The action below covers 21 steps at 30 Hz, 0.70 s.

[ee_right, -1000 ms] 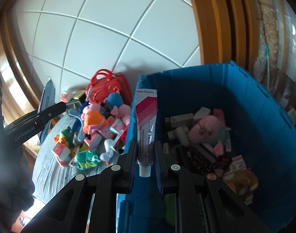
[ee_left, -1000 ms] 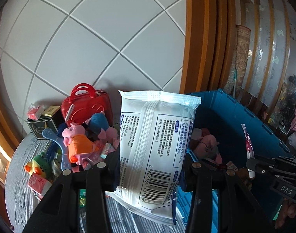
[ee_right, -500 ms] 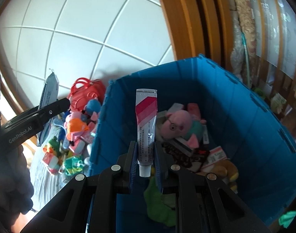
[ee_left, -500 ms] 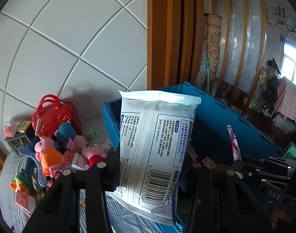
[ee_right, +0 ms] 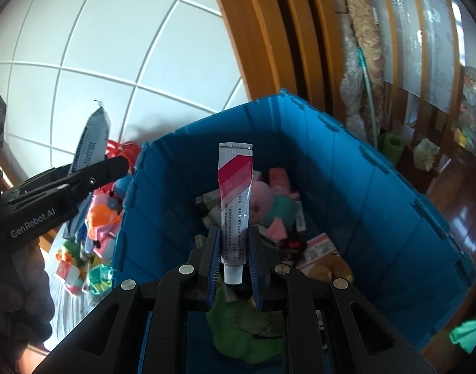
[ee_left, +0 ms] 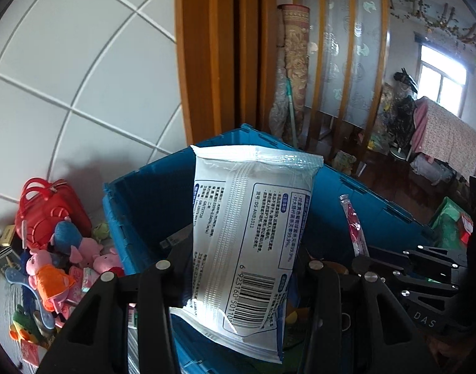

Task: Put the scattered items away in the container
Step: 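Open the left tool over the bin while the right tool releases the tube inside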

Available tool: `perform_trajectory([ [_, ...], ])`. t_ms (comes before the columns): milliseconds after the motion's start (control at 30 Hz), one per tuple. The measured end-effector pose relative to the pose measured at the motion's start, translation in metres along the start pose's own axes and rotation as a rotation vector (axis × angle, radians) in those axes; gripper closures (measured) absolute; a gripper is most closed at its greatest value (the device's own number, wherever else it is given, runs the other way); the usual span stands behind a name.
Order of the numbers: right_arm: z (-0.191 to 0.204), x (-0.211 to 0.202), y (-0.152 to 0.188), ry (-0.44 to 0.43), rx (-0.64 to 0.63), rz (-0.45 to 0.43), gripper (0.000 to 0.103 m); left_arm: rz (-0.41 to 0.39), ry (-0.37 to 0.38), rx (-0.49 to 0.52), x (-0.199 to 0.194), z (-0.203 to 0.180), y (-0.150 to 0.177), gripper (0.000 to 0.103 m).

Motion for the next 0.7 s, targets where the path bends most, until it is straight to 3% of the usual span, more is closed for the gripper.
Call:
perform_trajectory([
  [267, -0.021, -0.004, -0.003, 0.050, 0.031, -0.010, 0.086, 0.014, 0.048, 0.039, 0.020, -0.028, -0.012, 0.059],
  [567, -0.032, 0.002, -0.008, 0.083, 0.052, -0.021, 0.085, 0.029, 0.095, 0.015, 0.032, -0.032, -0.017, 0.059],
  [633, -0.035, 0.002, -0.010, 0.107, 0.055, -0.033, 0.072, 0.025, 0.098, 0.009, 0.033, -0.031, -0.019, 0.043],
  [667, -0.036, 0.002, -0.010, 0.120, 0.056, -0.034, 0.030, 0.026, 0.086, 0.016, 0.034, -0.031, -0.020, 0.004],
  [700, -0.038, 0.002, -0.011, 0.131, 0.065, -0.041, 0.004, 0.029, 0.076, 0.024, 0.035, -0.031, -0.020, 0.000],
])
Point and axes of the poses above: each gripper's, at about its wrist camera, not at the fingertips, and x roughly the way its jaws point, z to its left, y to its underside, the point moved 1 cm from there along x, roughly the way its jaws point, and after that the axes turned 10 degrees about -z, right-handed, at the moved point
